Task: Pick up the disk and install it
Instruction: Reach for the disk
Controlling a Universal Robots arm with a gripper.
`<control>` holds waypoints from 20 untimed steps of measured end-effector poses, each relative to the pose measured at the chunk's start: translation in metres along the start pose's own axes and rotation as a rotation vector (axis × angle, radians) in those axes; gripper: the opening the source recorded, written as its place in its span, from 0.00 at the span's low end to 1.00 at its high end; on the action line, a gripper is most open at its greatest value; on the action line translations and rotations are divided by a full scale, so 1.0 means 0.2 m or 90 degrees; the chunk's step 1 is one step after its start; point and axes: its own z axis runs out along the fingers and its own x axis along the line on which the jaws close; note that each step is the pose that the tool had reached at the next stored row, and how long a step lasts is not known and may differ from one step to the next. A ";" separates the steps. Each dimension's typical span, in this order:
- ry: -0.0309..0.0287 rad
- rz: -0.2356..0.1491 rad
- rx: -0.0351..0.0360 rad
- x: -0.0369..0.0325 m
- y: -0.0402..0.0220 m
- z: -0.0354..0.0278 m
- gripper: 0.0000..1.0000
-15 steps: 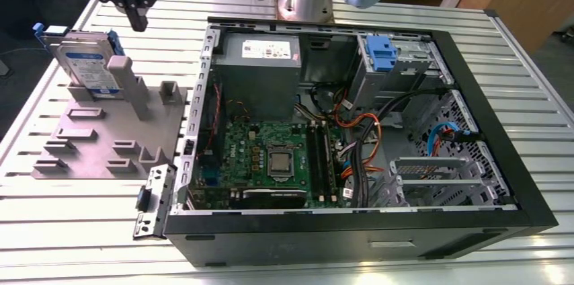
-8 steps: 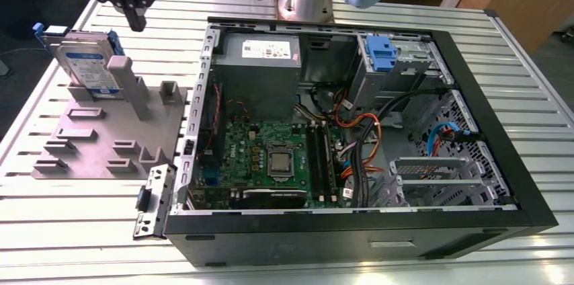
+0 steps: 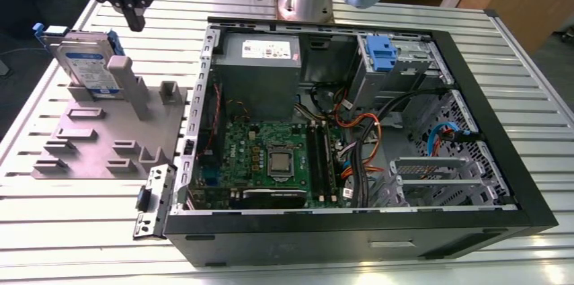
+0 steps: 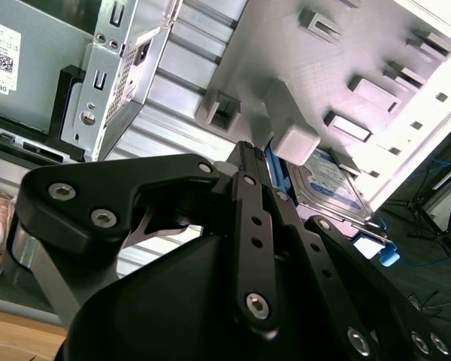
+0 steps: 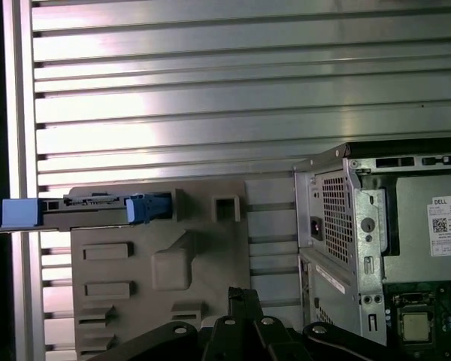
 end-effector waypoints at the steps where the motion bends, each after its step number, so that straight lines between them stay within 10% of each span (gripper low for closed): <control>1: -0.0001 0.000 0.0000 0.002 0.000 0.000 0.11; 20: 0.0027 0.000 0.0002 0.013 -0.001 0.007 0.11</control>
